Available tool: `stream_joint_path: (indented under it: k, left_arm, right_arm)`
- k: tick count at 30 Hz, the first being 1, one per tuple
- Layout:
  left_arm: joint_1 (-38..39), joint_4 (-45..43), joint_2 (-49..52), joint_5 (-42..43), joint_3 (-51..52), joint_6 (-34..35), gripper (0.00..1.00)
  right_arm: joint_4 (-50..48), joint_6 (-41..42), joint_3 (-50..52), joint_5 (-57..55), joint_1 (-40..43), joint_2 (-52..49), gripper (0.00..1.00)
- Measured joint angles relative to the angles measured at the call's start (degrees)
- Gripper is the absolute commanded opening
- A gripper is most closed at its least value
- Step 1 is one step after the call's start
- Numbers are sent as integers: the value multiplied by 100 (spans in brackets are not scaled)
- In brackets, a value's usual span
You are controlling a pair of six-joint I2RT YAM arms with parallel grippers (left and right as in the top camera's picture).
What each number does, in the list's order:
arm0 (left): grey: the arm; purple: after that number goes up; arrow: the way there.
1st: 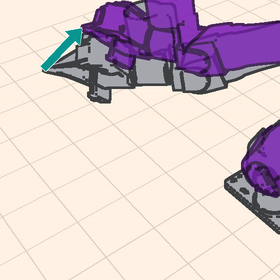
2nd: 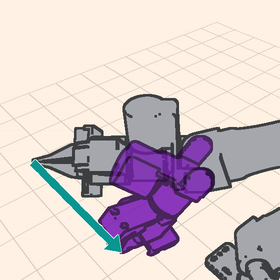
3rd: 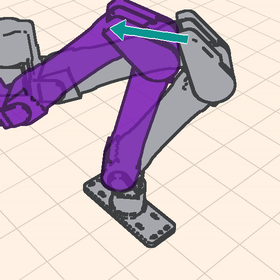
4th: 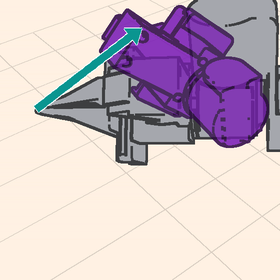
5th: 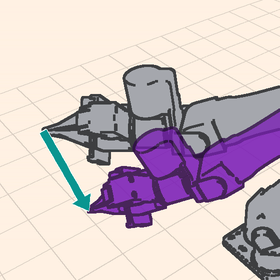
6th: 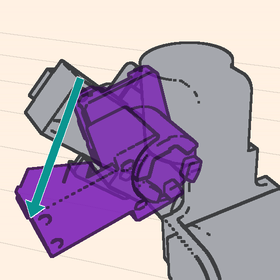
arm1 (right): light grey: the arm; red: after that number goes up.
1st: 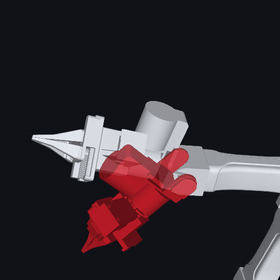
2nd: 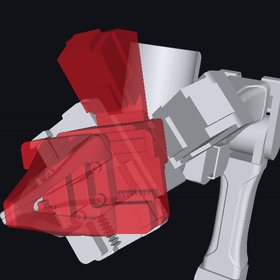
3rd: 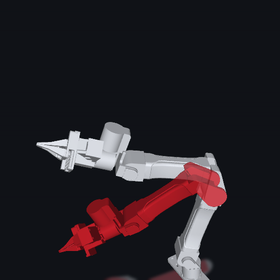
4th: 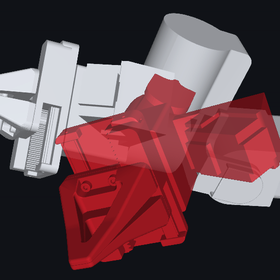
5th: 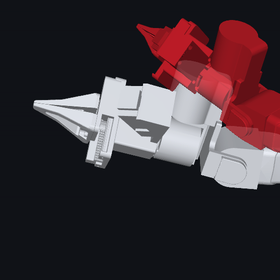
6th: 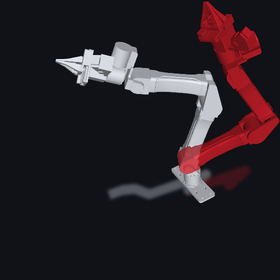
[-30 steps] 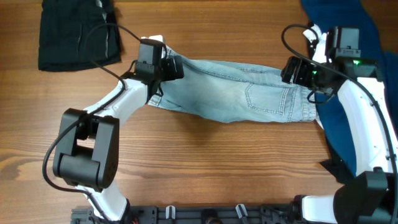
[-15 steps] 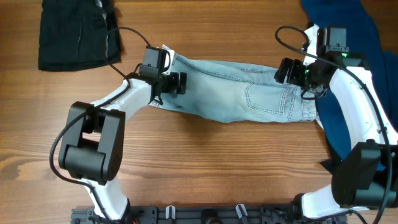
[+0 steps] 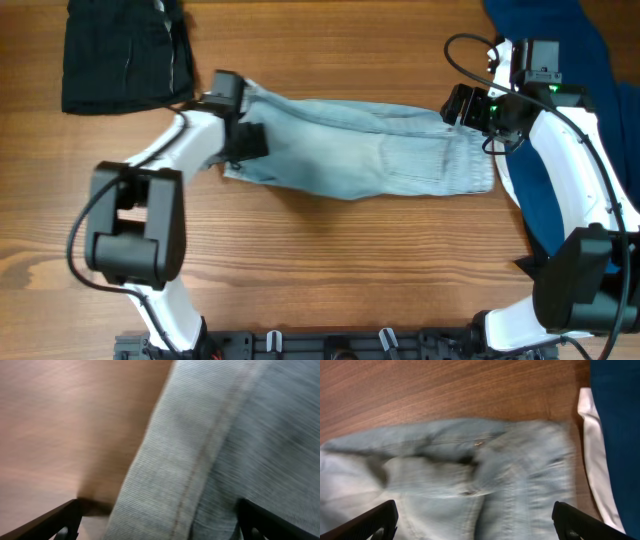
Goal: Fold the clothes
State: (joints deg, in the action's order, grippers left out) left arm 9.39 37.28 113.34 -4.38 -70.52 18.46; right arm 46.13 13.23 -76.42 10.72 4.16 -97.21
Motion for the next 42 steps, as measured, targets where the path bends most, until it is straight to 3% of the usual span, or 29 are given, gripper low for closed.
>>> stream_joint_path:
  k: [5,10,14,17,20,26,33,40,42]
  left_arm:
    - [-1099,782,-37,297,-9,317,100]
    - [-1624,1276,-68,496,-74,94,100]
    - [-1620,1912,-227,308,-238,-164,100]
    - [-1399,1735,-1174,251,-533,-188,100]
    - [-986,1665,-1801,275,-713,-192,98]
    - [-520,1025,-1631,437,-98,-229,93]
    - [-520,503,-1604,603,741,-229,90]
    - [-520,136,-1604,603,1019,-229,90]
    - [-520,83,-1604,603,1019,-227,93]
  right_arm:
    - [-170,17,0,101,-306,-623,98]
    - [275,-243,0,127,-1001,-935,69]
    - [518,-391,0,116,-1196,-935,49]
    - [457,-483,-7,328,-1196,-935,29]
    - [181,-542,-15,474,-1268,-935,16]
    - [-258,-540,-24,483,-2068,-984,13]
    - [-1464,-317,-24,446,-2124,-1703,14]
    - [-2520,114,-745,-162,-1996,-1703,19]
    - [-2490,214,-748,-444,-1897,-1705,31]
